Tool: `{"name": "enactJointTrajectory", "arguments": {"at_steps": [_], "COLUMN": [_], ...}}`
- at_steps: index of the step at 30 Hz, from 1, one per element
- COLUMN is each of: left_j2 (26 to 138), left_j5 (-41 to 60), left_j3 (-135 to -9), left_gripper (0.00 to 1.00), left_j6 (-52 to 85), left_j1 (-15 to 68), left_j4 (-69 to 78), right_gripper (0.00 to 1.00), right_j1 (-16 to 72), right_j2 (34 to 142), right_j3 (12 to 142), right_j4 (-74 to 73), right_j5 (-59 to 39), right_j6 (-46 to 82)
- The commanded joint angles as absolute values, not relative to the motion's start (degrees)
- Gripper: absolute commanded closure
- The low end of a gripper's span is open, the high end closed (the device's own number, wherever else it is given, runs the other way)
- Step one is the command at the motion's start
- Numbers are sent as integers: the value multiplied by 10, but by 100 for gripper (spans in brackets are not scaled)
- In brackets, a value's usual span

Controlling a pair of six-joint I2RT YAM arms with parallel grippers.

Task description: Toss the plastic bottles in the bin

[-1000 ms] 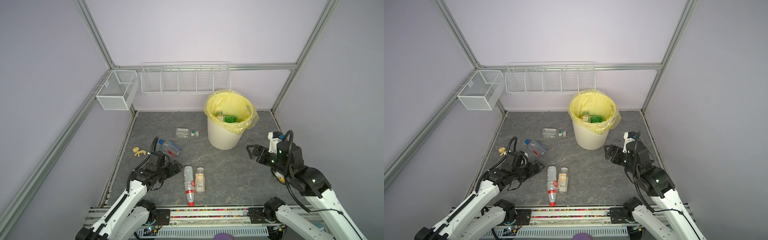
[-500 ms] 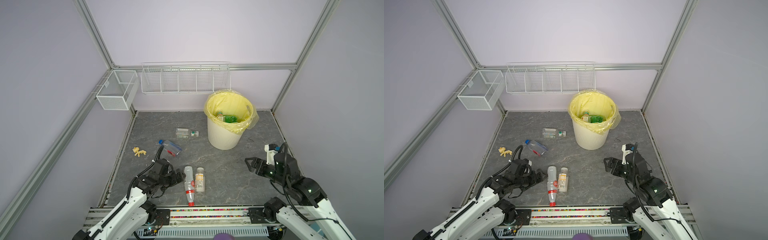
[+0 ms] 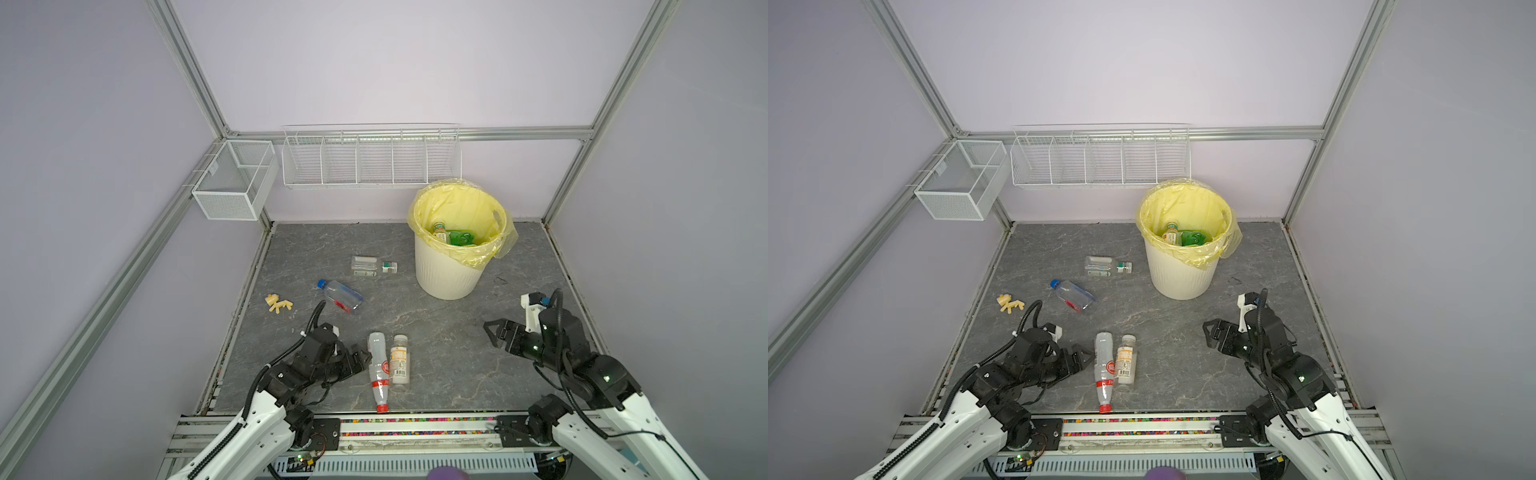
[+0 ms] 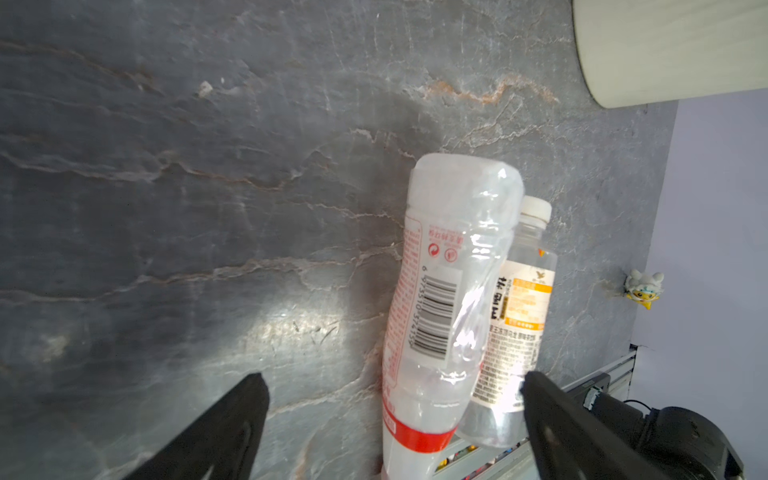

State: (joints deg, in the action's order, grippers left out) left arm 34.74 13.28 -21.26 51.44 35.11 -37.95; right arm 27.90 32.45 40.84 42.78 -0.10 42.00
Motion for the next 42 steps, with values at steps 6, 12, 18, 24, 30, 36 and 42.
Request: {"name": "enactJointTrajectory", "arguments": {"at_steps": [6,12,18,24,30,36,42], "left_j2": [323,342,357,367,375,392,417], "left_j5": [93,91,56,45,41,37,29], "left_j3": [-205,-195,-188,-191,-186,-191,-195], "left_gripper": [7,11,16,20,24,26,26], "left_j6": [540,577,604,606,608,603,597], "left_j1": [418,450,510,528,536,542,556], "left_j4": [-398,-373,-351,-343,-328,-316,-302], "right_gripper": [12,12,12,12,12,12,12], "right_j1": [278,278,278,278,278,278,278], "right_j2": [333,328,322,318,310,307,307], "right_j3": [399,399,390,390,384,384,382], "right_j4": [403,406,403,408,412,415,415], "right_j5": [-11,-7,-6,-4,-1,2,4], "right_j6": [431,433,439,441,445,447,450]}}
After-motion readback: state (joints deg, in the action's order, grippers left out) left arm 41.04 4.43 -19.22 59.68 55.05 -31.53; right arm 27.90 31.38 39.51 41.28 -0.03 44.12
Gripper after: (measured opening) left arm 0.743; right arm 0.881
